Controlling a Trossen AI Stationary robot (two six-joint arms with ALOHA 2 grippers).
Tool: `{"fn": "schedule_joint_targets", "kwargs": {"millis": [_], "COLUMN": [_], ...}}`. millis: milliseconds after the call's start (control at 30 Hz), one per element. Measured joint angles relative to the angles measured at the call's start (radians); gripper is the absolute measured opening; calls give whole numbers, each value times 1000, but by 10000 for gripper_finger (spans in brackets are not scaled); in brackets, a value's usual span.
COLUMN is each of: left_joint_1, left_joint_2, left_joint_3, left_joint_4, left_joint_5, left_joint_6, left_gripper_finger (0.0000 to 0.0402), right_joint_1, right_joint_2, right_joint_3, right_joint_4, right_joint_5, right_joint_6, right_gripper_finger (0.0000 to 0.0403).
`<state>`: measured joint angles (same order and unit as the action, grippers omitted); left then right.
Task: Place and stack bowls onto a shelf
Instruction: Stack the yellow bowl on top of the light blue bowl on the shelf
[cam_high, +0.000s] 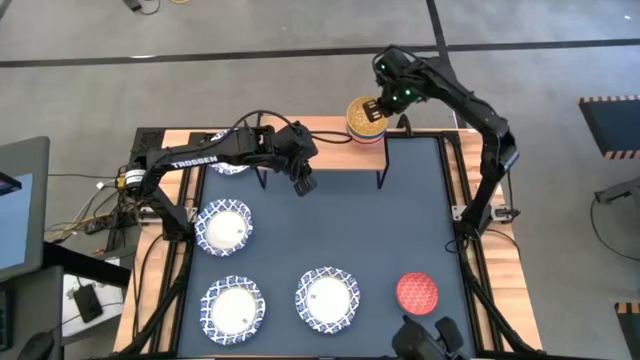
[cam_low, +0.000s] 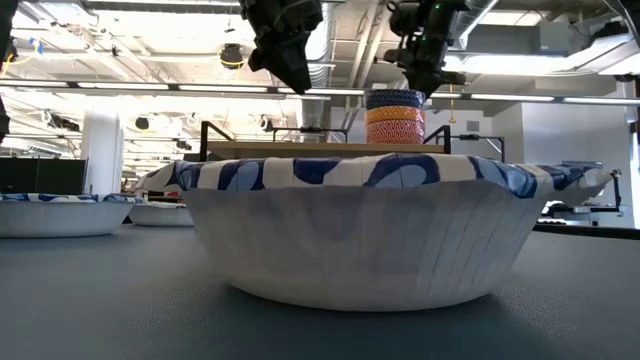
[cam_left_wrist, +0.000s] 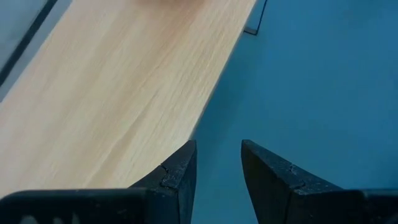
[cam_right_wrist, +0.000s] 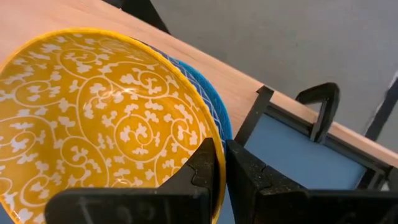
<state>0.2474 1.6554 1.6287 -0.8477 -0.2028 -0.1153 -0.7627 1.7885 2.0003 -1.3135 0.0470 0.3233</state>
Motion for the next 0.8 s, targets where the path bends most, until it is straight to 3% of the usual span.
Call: {"fn": "schedule_joint_targets", "kwargs": {"millis": [467,800], "left_joint_1": [0,0], "left_joint_2": [0,0], "left_joint_3": [0,0], "left_joint_4": [1,1], "left_joint_5": [-34,-40], "left_joint_6": [17,16], "left_gripper_finger": [112,112], "right_joint_1": [-20,-25], "right_joint_2": [0,0], "right_joint_3": [0,0], "right_joint_4": [-13,1], "right_joint_5": [-52,-63], "right_joint_6": [-3,8], "right_gripper_finger": [55,110]}}
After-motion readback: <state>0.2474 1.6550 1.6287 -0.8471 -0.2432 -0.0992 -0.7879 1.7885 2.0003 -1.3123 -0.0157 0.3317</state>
